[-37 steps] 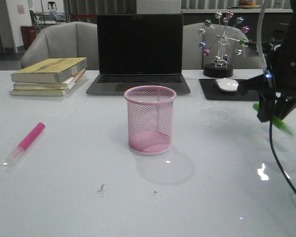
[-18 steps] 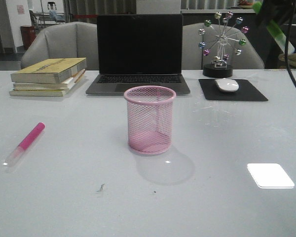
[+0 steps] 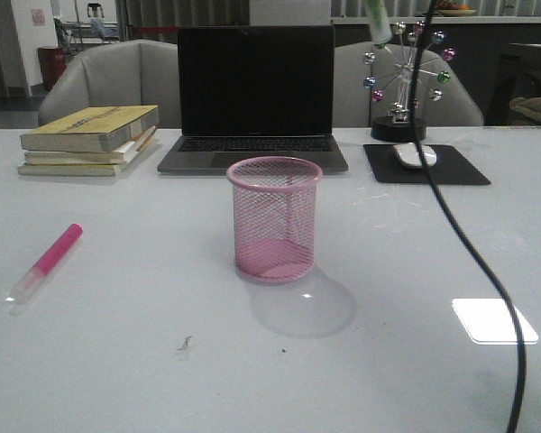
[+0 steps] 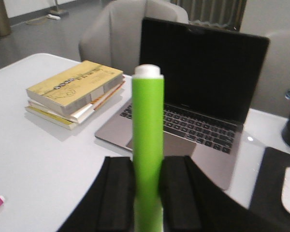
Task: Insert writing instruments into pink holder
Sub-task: 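Lift the green marker upright with the right gripper, then move the green marker over the pink holder and drop it in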
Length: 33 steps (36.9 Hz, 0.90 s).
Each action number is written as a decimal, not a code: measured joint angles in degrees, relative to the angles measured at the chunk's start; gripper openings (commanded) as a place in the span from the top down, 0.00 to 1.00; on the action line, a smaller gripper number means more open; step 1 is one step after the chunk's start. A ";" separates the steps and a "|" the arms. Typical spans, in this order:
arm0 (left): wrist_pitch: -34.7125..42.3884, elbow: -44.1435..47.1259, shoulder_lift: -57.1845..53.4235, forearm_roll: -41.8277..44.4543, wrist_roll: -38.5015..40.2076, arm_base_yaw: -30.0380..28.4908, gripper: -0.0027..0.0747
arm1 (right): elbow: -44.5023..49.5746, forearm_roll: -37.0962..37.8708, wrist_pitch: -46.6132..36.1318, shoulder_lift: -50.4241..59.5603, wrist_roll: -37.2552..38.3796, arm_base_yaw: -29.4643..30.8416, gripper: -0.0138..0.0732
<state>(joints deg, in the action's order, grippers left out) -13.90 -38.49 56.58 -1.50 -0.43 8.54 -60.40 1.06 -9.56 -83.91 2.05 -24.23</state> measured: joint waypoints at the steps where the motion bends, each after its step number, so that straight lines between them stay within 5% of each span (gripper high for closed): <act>1: 0.00 0.00 0.00 0.00 0.00 0.00 0.39 | 0.00 0.74 -0.86 -0.67 0.00 -0.60 0.78; 33: -0.47 0.00 0.00 0.00 0.00 0.00 0.39 | 2.24 2.73 -18.07 -16.67 0.00 -5.99 0.78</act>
<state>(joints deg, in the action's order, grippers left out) -14.37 -38.49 56.58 -1.50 -0.43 8.54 -58.16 3.79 -27.64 -100.58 2.05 -30.23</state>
